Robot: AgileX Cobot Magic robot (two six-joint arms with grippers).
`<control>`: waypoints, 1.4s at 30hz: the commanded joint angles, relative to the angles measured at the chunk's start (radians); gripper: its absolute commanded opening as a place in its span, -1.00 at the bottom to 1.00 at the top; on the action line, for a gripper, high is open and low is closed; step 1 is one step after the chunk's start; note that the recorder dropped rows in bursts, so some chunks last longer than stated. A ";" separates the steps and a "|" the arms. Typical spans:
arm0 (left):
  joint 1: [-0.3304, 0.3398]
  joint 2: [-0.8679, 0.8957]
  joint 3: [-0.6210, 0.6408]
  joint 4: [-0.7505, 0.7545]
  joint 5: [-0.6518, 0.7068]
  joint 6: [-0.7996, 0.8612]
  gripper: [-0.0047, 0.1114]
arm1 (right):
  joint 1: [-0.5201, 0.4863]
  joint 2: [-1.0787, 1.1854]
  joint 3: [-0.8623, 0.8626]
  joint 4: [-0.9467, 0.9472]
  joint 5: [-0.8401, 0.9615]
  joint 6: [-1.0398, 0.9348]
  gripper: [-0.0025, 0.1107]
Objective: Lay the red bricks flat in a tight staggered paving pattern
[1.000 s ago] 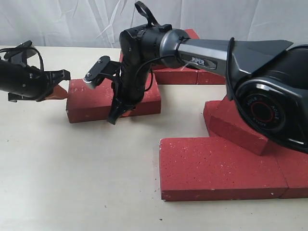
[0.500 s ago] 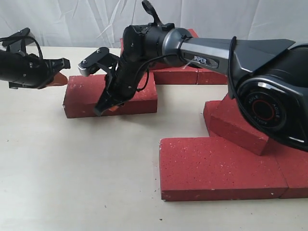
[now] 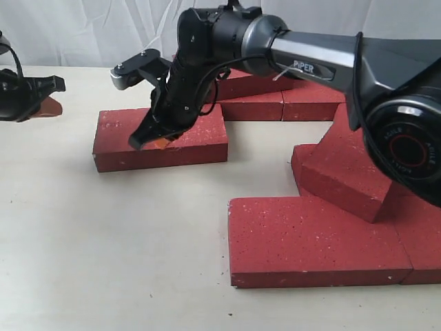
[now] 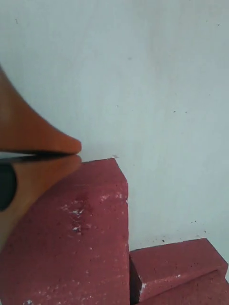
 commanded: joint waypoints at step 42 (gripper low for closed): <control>-0.109 0.241 -0.165 -0.137 0.056 0.042 -0.92 | -0.214 0.041 -0.004 -0.379 0.061 0.347 -0.97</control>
